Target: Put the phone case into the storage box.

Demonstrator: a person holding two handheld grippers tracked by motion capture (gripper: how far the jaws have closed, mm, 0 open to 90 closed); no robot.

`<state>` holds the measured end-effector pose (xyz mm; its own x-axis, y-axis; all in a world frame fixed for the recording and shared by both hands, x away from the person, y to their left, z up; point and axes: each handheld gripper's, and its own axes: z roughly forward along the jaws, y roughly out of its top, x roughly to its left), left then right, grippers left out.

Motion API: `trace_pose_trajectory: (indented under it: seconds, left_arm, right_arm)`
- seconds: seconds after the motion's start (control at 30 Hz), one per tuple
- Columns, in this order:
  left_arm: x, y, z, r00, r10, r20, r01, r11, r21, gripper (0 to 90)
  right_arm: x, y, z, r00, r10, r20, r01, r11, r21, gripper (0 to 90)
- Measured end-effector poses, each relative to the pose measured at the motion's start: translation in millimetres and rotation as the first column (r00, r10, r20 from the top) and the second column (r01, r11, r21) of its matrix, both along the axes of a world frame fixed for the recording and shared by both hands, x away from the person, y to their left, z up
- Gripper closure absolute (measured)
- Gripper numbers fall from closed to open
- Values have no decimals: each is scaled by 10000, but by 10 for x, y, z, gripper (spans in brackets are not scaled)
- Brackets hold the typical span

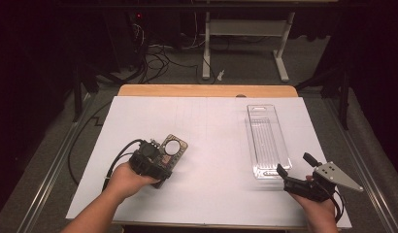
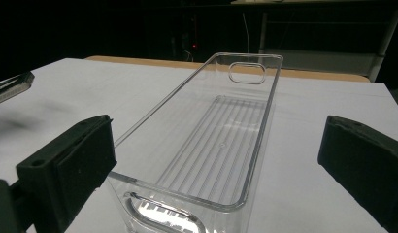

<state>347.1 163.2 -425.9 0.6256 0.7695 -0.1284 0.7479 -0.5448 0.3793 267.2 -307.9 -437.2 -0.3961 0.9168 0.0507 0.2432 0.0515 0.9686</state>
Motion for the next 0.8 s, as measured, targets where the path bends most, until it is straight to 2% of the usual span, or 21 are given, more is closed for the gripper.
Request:
trace_pose_trajectory:
  seconds: [0.03,0.2,0.37,0.5,0.57,0.6,0.63,0.67,0.8]
  left_arm:
    - [-3,10,-4,9999,13,135,-13,10000,-38,126]
    - [-30,75,-19,9969,137,775,-75,9967,-802,126]
    - [-75,131,-48,9882,402,1475,-169,9876,-1558,126]
    - [-101,171,-103,9819,634,1783,-295,9820,-1864,126]
    - [-107,217,-133,9779,883,1896,-456,9748,-2185,126]
    - [-107,217,-133,9779,883,1896,-456,9748,-2185,126]
    - [-112,255,-145,9751,1067,1942,-563,9670,-2484,126]
    - [-112,255,-145,9751,1067,1942,-563,9670,-2484,126]
    - [-134,332,-152,9614,1497,2310,-760,9509,-3000,126]
  right_arm:
    - [0,1,-1,10000,-10,6,10,10000,6,4]
    - [2,-2,-4,10000,-17,0,17,10000,-1,4]
    - [1,-3,-6,10000,-15,-1,15,10000,7,4]
    - [-1,2,-6,10000,-3,-4,3,10000,-3,4]
    - [-4,5,-5,10000,5,-10,-5,10000,-11,4]
    - [-5,5,-6,10000,-2,-15,2,10000,-13,4]
    - [-6,5,-6,10000,-4,-15,3,10000,-12,4]
    - [-6,5,-7,10000,2,-14,-2,10000,-26,4]
    - [-4,3,-8,10000,1,-14,-1,10000,-29,4]
